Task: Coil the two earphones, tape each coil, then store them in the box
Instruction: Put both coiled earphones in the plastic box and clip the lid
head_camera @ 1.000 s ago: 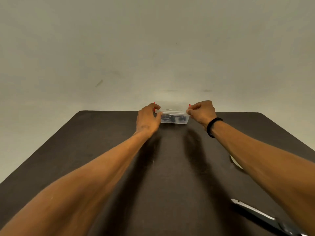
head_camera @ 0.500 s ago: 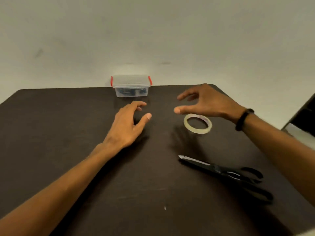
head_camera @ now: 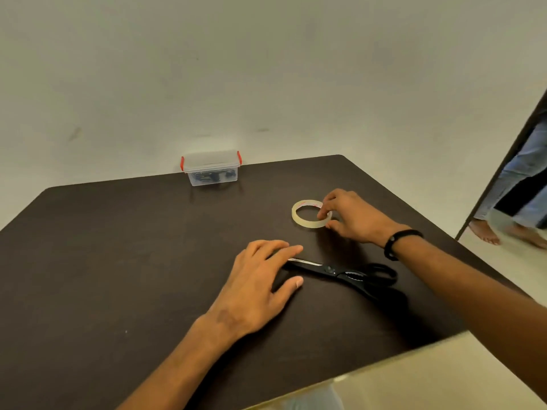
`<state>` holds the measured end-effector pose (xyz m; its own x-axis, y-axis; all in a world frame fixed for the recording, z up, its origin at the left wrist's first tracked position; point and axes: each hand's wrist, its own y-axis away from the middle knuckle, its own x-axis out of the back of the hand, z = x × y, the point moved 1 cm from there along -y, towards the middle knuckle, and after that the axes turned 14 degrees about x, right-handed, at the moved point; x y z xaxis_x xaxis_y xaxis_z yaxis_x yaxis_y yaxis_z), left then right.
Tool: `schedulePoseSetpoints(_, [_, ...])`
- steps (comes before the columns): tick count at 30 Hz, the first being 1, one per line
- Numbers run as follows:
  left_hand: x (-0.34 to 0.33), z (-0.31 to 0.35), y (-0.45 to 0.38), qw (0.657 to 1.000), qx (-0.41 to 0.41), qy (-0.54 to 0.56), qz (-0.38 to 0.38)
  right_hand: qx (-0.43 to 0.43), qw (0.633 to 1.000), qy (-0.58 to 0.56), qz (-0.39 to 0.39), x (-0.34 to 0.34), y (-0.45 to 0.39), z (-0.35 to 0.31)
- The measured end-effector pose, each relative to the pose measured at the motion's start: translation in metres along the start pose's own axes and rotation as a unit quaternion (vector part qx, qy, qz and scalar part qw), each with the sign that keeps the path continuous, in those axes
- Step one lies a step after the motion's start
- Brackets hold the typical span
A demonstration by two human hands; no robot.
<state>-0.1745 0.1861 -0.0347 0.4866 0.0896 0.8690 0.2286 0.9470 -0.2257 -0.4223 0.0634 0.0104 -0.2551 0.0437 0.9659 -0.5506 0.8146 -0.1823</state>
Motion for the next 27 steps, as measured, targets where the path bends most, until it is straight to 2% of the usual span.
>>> schedulePoseSetpoints(4, [-0.010, 0.021, -0.008, 0.999, -0.036, -0.039, -0.005, 0.006, 1.000, 0.004, 0.014, 0.000, 0.012, -0.004])
schedulePoseSetpoints(9, [-0.009, 0.026, -0.019, 0.998, -0.043, -0.028, -0.030, -0.012, 0.999, -0.003, 0.051, 0.013, 0.075, 0.001])
schedulePoseSetpoints(16, [0.004, 0.016, -0.012, 0.994, -0.068, 0.007, -0.091, -0.047, 0.998, 0.018, 0.032, 0.027, 0.163, 0.001])
schedulePoseSetpoints(24, [0.019, 0.019, 0.006, 0.992, -0.064, 0.012, -0.112, -0.045, 0.998, 0.047, 0.003, 0.029, 0.171, -0.013])
schedulePoseSetpoints(27, [0.025, 0.025, 0.012, 0.991, -0.063, 0.018, -0.115, 0.002, 0.998, 0.049, 0.041, 0.035, 0.166, -0.035])
